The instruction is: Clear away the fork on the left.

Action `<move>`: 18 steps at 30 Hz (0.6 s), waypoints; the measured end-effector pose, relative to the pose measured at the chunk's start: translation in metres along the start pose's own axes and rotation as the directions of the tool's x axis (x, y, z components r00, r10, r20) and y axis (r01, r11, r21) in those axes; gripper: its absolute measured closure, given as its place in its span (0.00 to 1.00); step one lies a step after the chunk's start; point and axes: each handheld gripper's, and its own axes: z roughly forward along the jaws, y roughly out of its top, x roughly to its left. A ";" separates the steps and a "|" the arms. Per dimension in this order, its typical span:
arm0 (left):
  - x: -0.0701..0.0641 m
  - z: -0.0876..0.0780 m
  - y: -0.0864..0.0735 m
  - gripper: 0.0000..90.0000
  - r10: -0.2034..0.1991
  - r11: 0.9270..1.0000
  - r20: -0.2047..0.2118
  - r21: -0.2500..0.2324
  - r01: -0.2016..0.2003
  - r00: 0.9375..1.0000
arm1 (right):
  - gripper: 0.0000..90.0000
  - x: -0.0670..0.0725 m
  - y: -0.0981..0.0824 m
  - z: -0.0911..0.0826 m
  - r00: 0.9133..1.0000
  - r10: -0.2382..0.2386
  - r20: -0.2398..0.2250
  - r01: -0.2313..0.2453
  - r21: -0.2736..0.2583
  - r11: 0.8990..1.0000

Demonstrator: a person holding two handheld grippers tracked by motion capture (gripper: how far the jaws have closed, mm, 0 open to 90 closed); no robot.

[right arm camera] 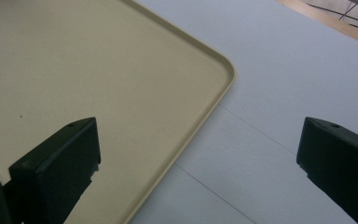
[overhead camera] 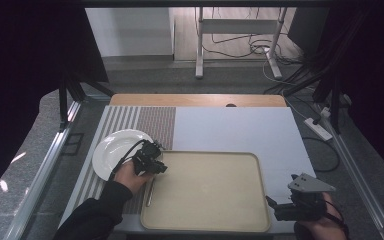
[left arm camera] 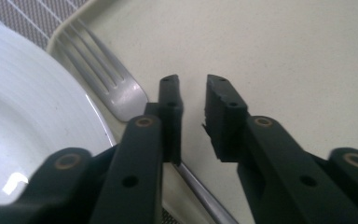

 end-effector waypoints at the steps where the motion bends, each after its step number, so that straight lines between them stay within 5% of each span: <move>1: 0.000 -0.001 0.000 0.79 0.005 1.000 0.000 -0.002 -0.005 1.000 | 0.00 0.000 0.000 0.000 1.000 0.000 0.000 0.000 0.000 1.000; 8: -0.001 -0.010 -0.005 0.57 0.018 0.998 0.001 -0.065 -0.018 1.000 | 0.00 0.000 0.000 0.000 1.000 0.000 0.000 0.000 0.001 1.000; 18: 0.004 -0.019 -0.011 0.30 -0.011 0.990 0.045 -0.139 0.017 0.999 | 0.00 -0.001 0.000 0.000 1.000 0.003 -0.001 -0.003 -0.001 1.000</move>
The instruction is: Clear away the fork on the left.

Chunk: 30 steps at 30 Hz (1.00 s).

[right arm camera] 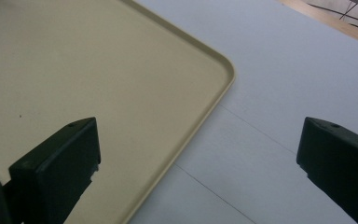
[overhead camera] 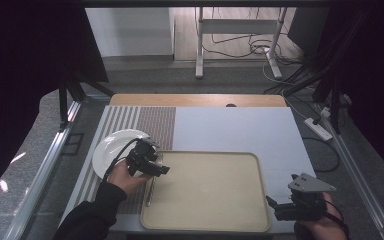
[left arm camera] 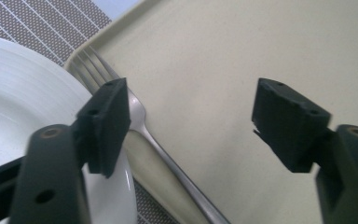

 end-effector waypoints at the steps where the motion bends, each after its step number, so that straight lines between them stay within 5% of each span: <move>1: 0.001 -0.001 -0.001 0.28 -0.002 1.000 0.007 -0.011 0.002 1.000 | 0.00 0.000 0.000 0.000 1.000 0.000 0.000 0.000 0.000 1.000; 12: 0.001 -0.003 -0.007 0.12 0.029 0.999 0.008 -0.031 -0.029 1.000 | 0.00 0.001 0.001 0.000 1.000 -0.004 -0.002 0.004 -0.001 1.000; 20: 0.005 -0.009 -0.010 0.01 0.037 0.997 0.053 -0.064 -0.034 0.998 | 0.00 0.000 0.000 0.000 1.000 0.000 -0.005 0.000 -0.002 1.000; 30: 0.008 -0.022 -0.020 0.00 0.025 0.989 0.072 -0.146 -0.014 0.997 | 0.00 0.000 0.001 0.000 1.000 0.001 -0.007 -0.001 0.000 1.000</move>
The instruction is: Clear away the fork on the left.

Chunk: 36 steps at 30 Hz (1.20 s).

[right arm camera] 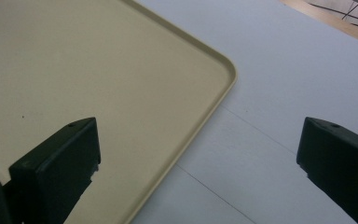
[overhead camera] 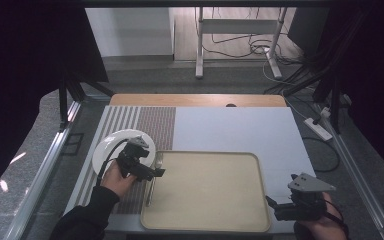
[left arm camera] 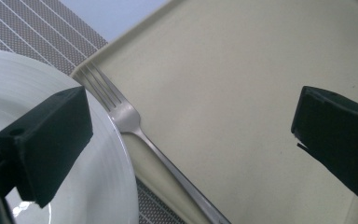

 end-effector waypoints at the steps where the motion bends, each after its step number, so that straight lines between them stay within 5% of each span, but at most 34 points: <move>1: 0.000 -0.001 -0.001 0.00 0.000 1.000 -0.001 -0.009 0.000 1.000 | 0.00 0.000 0.000 0.000 1.000 0.000 -0.001 0.000 0.001 1.000; 15: 0.001 -0.019 -0.017 0.00 -0.021 0.998 -0.034 -0.067 0.019 0.999 | 0.00 0.000 0.000 0.000 1.000 0.003 0.002 -0.003 0.002 1.000; 36: -0.001 -0.036 -0.042 0.00 -0.060 0.993 -0.023 -0.103 0.057 0.998 | 0.00 0.000 0.000 0.000 1.000 0.007 0.003 -0.007 0.000 1.000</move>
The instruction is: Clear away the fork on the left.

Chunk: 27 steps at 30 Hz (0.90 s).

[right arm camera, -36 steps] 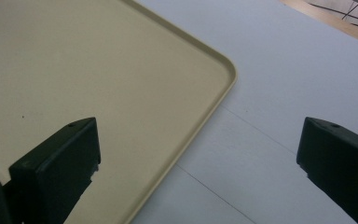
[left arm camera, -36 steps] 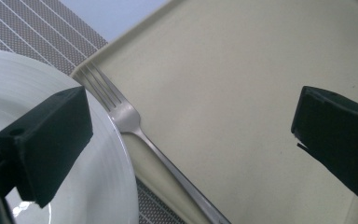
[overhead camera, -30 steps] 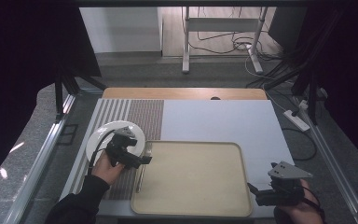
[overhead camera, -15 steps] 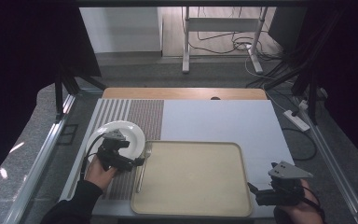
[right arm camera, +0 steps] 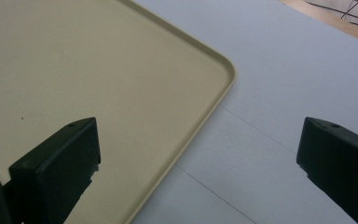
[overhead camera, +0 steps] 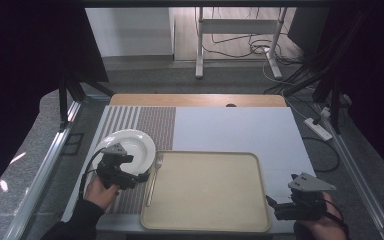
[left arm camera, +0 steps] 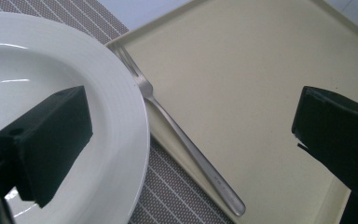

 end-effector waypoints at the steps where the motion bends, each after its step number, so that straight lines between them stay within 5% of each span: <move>1: 0.000 -0.001 -0.001 0.00 -0.004 1.000 0.004 -0.003 0.004 1.000 | 0.00 0.000 0.000 0.000 1.000 0.000 0.000 0.000 0.000 1.000; 27: -0.002 -0.028 -0.035 0.00 -0.056 0.998 -0.039 -0.019 0.055 0.998 | 0.00 0.000 0.000 0.000 1.000 0.000 0.000 0.000 0.000 1.000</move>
